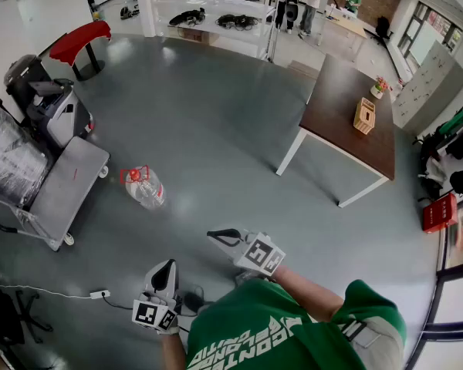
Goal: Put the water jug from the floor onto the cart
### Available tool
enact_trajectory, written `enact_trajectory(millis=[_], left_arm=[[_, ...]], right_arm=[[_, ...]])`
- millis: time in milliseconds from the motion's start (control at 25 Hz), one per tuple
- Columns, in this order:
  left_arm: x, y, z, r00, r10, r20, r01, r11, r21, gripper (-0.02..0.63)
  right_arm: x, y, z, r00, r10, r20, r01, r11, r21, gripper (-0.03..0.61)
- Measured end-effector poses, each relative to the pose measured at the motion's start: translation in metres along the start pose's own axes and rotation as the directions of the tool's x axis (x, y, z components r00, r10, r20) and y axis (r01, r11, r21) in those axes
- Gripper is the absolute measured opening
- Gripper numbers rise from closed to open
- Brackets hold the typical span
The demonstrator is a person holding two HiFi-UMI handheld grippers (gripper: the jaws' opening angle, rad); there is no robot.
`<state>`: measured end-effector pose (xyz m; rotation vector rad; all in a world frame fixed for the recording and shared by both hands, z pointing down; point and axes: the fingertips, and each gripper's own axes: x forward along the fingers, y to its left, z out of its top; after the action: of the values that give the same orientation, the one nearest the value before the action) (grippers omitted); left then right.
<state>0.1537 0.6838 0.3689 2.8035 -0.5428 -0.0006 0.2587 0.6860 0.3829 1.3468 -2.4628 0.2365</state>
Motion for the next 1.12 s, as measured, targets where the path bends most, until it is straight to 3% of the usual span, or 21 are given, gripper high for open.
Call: enact_trajectory(millis=[160,280,400,640,1120], left_arm=[[-0.022,0.018,0.005,1.000,0.023,0.000,-0.023,0.999,0.025,0.014],[-0.010,0.031,0.022,0.999,0.026,0.045,-0.028,0.998,0.060,0.014],[-0.007,0.038,0.042,0.997,0.042,0.064,-0.046,0.997,0.066,0.014],[-0.009,0.036,0.033,0.998,0.061,0.035,-0.063,0.998,0.031,0.014],[0.060,0.012,0.025,0.997,0.066,-0.043,-0.064,0.996,0.055,0.014]], right_arm=[[0.013,0.020,0.019,0.998,0.023,0.063,-0.021,0.999,-0.030,-0.008],[0.014,-0.001,0.038,0.991,-0.002,0.132,0.009,0.999,-0.048,-0.008],[0.021,-0.012,0.051,0.993,-0.002,0.116,0.008,0.998,-0.055,-0.008],[0.027,-0.014,0.031,0.997,0.026,0.075,-0.023,0.999,-0.038,-0.008],[-0.023,-0.096,-0.003,0.997,-0.016,0.077,0.013,0.999,0.043,-0.008]])
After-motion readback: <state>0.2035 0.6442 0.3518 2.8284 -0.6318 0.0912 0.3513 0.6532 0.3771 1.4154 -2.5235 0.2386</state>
